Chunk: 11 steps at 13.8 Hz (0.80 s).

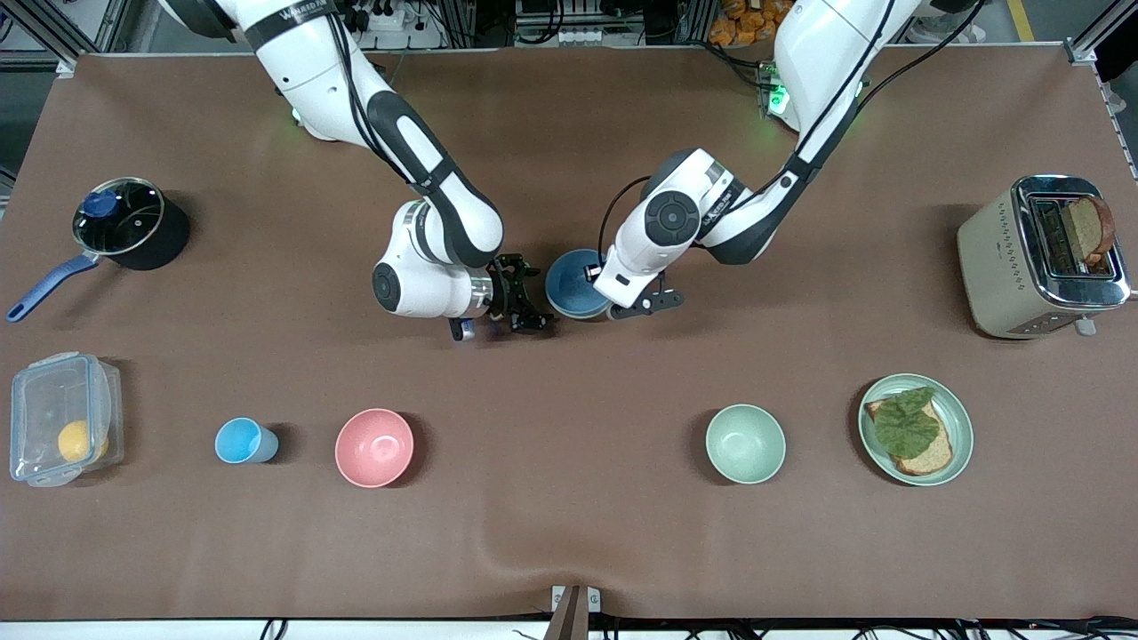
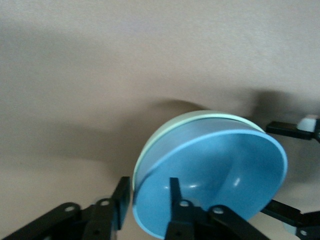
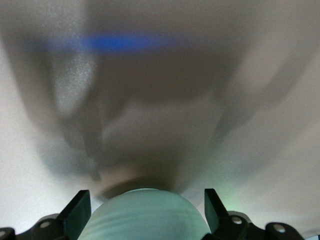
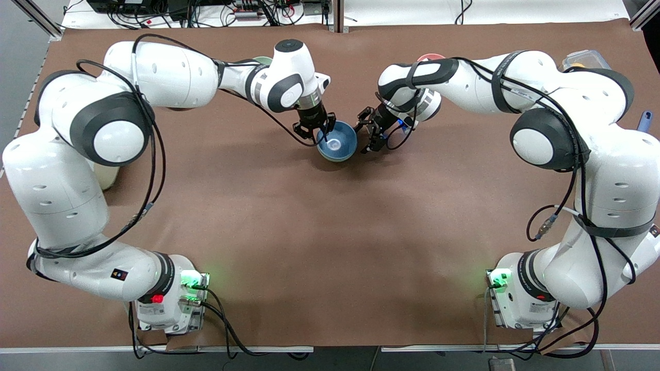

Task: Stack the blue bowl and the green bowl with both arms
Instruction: 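Open both grippers and withdraw them from the stacked bowls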

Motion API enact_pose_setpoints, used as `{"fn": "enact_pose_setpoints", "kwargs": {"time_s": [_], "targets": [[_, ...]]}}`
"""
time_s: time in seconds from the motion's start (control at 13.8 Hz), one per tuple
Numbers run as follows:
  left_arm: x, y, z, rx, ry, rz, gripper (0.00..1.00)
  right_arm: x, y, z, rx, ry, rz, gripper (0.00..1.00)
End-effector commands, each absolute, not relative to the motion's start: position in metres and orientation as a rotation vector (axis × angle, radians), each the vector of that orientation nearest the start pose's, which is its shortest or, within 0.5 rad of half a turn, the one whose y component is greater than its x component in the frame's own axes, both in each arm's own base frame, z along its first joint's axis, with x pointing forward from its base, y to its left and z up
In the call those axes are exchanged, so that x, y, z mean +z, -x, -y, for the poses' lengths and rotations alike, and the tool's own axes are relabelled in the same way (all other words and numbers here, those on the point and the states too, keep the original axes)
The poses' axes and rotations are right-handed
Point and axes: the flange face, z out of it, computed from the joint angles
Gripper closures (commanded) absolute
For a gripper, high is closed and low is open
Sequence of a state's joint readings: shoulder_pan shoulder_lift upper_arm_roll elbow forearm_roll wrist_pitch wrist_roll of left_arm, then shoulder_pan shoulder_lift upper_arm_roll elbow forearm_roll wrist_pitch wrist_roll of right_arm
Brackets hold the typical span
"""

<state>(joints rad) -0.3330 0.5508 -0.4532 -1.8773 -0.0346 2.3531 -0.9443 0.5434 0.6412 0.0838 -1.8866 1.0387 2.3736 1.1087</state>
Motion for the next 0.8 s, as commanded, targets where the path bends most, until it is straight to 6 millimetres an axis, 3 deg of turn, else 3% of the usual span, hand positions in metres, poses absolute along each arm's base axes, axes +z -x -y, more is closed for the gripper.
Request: {"fn": "enact_pose_setpoints", "kwargs": {"time_s": [0.0, 0.14, 0.29, 0.43, 0.58, 0.72], "targets": [[0.268, -0.464, 0.438, 0.266, 3.247, 0.415, 0.00, 0.152, -0.493, -0.371, 0.875, 2.091, -1.646, 0.00], [0.297, -0.480, 0.430, 0.228, 3.252, 0.430, 0.00, 0.152, -0.493, -0.370, 0.876, 2.092, -1.647, 0.00], [0.338, -0.518, 0.409, 0.201, 3.241, 0.481, 0.00, 0.153, -0.493, -0.370, 0.876, 2.094, -1.645, 0.00], [0.368, -0.541, 0.394, 0.213, 3.214, 0.508, 0.00, 0.158, -0.493, -0.366, 0.872, 2.106, -1.638, 0.00], [0.395, -0.563, 0.365, 0.130, 3.203, 0.560, 0.00, 0.165, -0.494, -0.354, 0.881, 2.183, -1.595, 0.00], [0.420, -0.578, 0.338, 0.010, 3.191, 0.569, 0.00, 0.184, -0.503, -0.327, 0.990, 2.237, -1.547, 0.00]]}}
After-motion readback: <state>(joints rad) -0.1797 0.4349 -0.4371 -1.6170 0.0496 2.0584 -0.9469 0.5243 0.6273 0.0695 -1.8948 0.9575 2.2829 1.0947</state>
